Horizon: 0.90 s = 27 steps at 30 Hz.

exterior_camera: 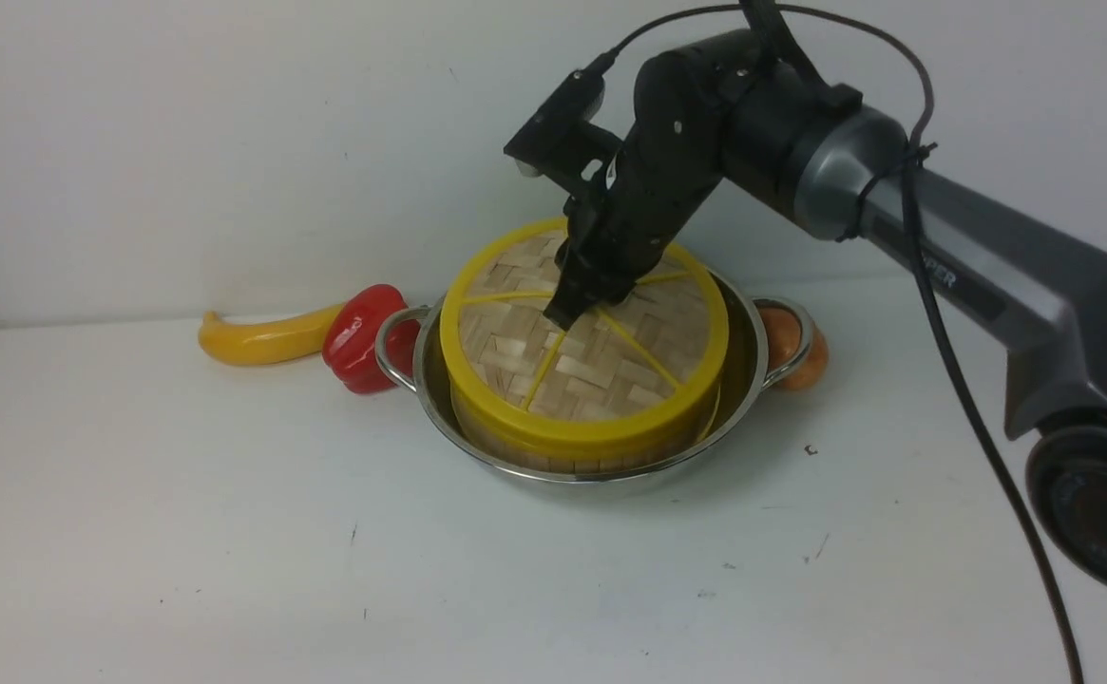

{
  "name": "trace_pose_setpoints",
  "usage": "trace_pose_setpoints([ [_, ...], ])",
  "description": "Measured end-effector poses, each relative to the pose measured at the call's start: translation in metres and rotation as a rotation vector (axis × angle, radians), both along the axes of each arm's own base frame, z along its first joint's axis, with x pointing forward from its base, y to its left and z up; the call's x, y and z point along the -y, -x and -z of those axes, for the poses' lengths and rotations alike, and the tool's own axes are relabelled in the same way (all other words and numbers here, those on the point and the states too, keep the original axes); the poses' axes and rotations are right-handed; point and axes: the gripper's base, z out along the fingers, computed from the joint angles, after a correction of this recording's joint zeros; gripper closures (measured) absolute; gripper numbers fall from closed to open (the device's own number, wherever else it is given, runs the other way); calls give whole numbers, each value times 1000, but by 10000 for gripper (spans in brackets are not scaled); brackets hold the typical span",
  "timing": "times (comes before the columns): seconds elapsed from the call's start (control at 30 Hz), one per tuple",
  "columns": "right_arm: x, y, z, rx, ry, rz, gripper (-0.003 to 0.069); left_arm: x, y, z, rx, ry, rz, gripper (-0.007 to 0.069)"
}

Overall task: Place the steamer in the pot on the white table, and put the lid on the steamer.
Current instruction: 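Place the bamboo steamer lid onto the steamer basket in the pot with the right gripper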

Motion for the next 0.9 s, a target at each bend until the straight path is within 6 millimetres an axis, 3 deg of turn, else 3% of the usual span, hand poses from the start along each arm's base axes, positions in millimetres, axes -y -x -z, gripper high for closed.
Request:
trace_pose_setpoints([
  [0.8, -3, -7, 13, 34, -6, 1, 517, 0, 0, 0, 0, 0, 0, 384],
  [0.9, -3, -7, 13, 35, -5, 0, 491, 0, 0, 0, 0, 0, 0, 384],
])
